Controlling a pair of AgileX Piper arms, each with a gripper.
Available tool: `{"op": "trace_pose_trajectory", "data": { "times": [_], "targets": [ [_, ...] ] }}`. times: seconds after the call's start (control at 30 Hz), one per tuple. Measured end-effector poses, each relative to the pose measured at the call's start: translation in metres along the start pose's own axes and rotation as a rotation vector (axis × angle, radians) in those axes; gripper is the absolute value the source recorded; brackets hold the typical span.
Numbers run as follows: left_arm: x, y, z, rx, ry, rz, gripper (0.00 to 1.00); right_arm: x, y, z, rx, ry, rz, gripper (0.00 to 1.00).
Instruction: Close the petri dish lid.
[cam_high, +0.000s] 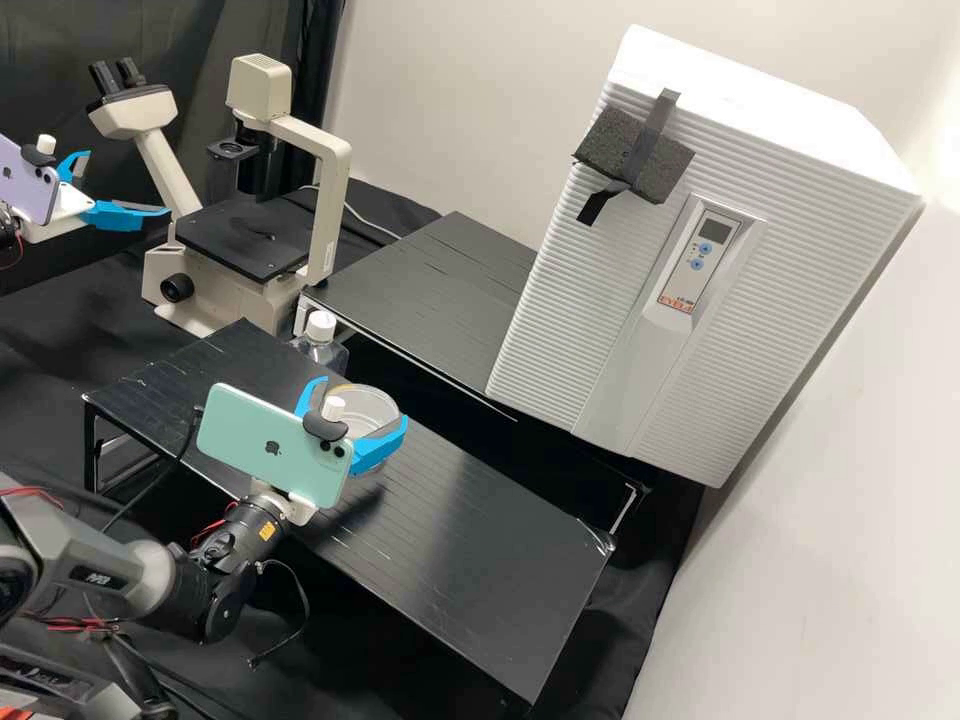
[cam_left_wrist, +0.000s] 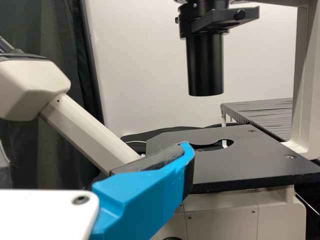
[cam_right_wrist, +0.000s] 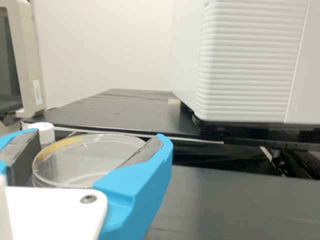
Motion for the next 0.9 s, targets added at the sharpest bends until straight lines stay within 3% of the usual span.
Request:
{"op": "trace_pose_trajectory", "data": {
  "times": [0.3,0.57,0.9],
  "targets": [
    [0.0,0.0,0.0,0.0,0.0,0.0,1.0,0.004,-0.007,0.0,0.011,-0.016,-0.027,0.0],
    [0.0,0.0,0.0,0.0,0.0,0.0,1.0,0.008,-0.011,0.007,-0.016,-0.096,-0.001,0.0],
    [0.0,0.0,0.0,0.0,0.0,0.0,1.0,0.01,-0.008,0.014,-0.017,-0.117,0.024,0.0]
  ]
}}
